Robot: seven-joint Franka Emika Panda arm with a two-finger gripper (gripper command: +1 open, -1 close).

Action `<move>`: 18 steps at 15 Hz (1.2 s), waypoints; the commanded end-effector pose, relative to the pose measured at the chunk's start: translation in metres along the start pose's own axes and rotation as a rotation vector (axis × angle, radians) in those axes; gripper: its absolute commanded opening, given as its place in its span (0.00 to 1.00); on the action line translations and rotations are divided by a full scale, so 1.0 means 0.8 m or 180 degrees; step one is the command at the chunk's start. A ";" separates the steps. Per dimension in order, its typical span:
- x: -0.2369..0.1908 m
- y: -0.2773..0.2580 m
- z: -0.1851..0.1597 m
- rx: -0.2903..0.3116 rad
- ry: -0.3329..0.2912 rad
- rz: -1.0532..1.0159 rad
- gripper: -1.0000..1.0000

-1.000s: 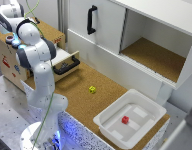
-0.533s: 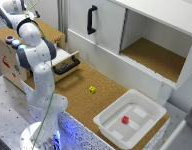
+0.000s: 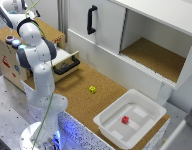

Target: Turn on the blue light

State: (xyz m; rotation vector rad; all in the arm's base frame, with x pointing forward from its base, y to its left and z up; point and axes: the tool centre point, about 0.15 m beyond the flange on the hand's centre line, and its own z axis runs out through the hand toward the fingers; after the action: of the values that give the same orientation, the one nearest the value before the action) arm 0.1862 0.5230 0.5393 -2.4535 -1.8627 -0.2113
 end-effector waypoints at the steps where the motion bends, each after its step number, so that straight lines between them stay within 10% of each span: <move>1: 0.000 0.000 0.000 0.0000 0.0000 0.0001 1.00; 8: -0.020 0.073 0.001 -0.0578 -0.0236 0.0216 1.00; 18: 0.022 0.163 0.058 -0.0371 -0.0291 -0.0542 1.00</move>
State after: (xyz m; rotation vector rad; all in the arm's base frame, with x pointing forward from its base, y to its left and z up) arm 0.2708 0.4894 0.5178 -2.5032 -2.0642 -0.2520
